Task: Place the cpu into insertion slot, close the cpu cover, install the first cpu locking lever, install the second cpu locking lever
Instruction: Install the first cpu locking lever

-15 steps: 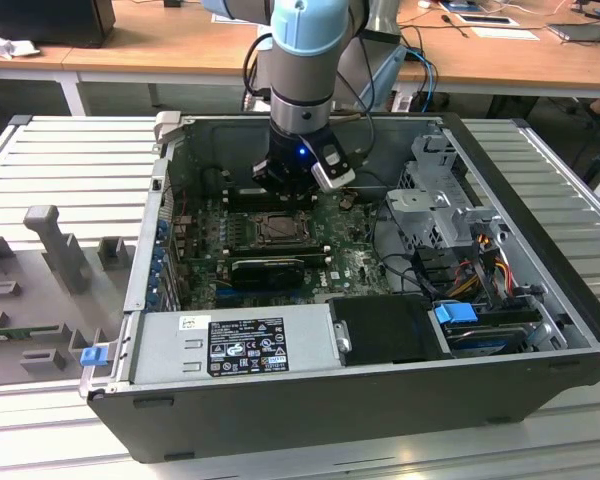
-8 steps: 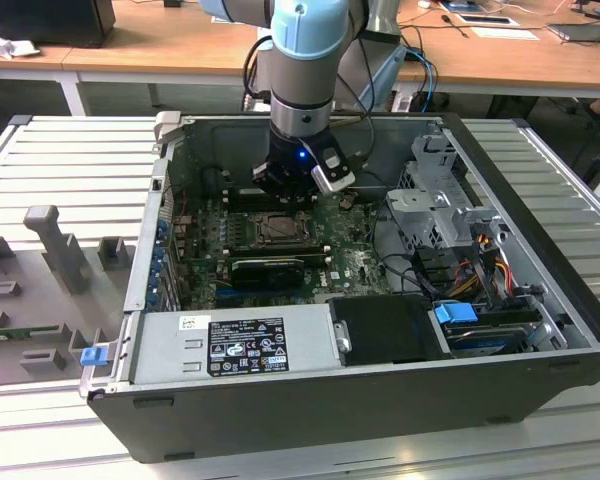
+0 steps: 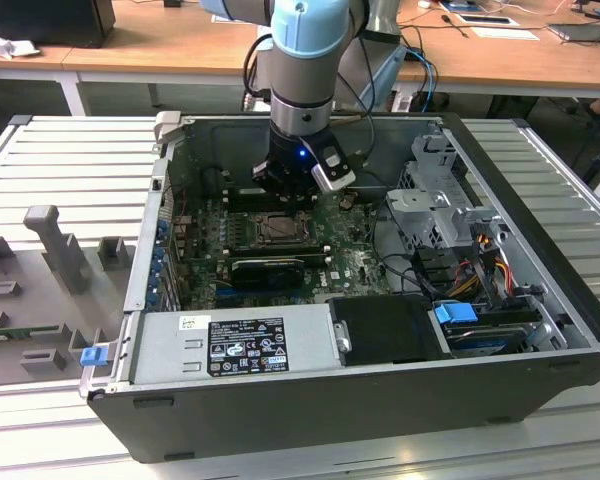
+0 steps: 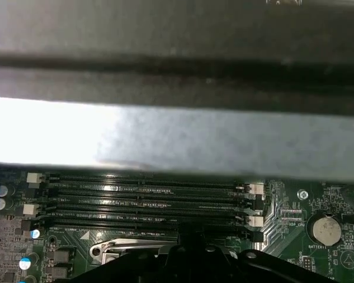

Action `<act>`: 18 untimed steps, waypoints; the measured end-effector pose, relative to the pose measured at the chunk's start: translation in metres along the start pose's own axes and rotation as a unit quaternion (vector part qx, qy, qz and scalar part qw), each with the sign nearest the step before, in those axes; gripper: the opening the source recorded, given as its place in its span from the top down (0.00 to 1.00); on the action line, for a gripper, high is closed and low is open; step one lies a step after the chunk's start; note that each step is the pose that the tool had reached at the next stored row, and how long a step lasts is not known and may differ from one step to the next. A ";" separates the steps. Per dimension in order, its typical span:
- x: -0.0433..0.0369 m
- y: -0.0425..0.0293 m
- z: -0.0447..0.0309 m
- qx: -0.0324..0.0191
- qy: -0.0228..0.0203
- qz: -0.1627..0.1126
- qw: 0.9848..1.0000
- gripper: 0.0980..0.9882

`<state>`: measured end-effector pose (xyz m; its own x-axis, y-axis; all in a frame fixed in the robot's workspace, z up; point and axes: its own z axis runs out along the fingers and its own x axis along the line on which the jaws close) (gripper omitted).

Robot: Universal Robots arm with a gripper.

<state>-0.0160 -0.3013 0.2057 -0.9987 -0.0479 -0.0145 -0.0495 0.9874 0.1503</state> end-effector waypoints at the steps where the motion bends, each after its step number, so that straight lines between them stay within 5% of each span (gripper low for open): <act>1: -0.0001 0.0003 -0.0020 0.000 0.000 0.000 1.000 0.99; 18: 0.0002 -0.0043 -0.0057 0.003 0.000 0.000 1.000 0.99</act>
<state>-0.0160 -0.3064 0.2106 -0.9987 -0.0480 -0.0144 -0.0496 0.9882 0.1453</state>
